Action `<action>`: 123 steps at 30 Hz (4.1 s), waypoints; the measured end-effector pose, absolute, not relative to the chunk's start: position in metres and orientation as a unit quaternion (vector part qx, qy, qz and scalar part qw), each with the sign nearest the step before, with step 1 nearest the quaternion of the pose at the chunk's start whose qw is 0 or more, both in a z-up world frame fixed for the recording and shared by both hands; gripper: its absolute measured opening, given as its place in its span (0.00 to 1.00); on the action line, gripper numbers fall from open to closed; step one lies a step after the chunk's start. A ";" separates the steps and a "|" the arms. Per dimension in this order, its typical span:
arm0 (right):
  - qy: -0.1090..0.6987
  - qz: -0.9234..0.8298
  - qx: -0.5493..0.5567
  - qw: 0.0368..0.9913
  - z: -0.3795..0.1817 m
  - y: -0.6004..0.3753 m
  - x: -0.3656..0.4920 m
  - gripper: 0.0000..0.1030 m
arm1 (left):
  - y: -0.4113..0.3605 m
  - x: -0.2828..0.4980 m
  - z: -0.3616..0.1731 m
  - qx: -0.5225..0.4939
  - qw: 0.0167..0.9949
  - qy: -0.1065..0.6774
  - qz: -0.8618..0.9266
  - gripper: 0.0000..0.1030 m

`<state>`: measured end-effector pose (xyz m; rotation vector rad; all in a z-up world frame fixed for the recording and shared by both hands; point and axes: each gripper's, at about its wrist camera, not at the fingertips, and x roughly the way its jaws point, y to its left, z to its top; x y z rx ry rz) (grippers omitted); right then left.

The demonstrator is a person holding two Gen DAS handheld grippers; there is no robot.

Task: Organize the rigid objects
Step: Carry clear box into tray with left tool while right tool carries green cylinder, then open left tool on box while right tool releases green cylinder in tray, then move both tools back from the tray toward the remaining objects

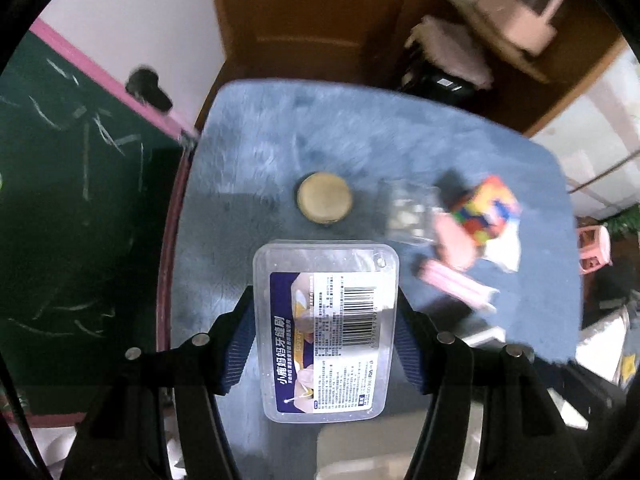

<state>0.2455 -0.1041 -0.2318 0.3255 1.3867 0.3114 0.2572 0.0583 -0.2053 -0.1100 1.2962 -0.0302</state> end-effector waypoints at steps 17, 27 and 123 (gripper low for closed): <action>0.536 0.117 0.064 0.834 -0.117 -0.151 0.101 0.44 | 0.029 0.098 -0.099 -0.029 0.859 0.497 -0.116 0.64; 0.584 0.075 0.038 0.807 -0.179 -0.157 0.034 0.44 | -0.007 0.052 -0.160 0.054 0.847 0.510 -0.136 0.64; 0.594 0.062 0.057 0.800 -0.171 -0.201 0.104 0.64 | -0.039 0.130 -0.160 0.068 0.803 0.574 -0.145 0.73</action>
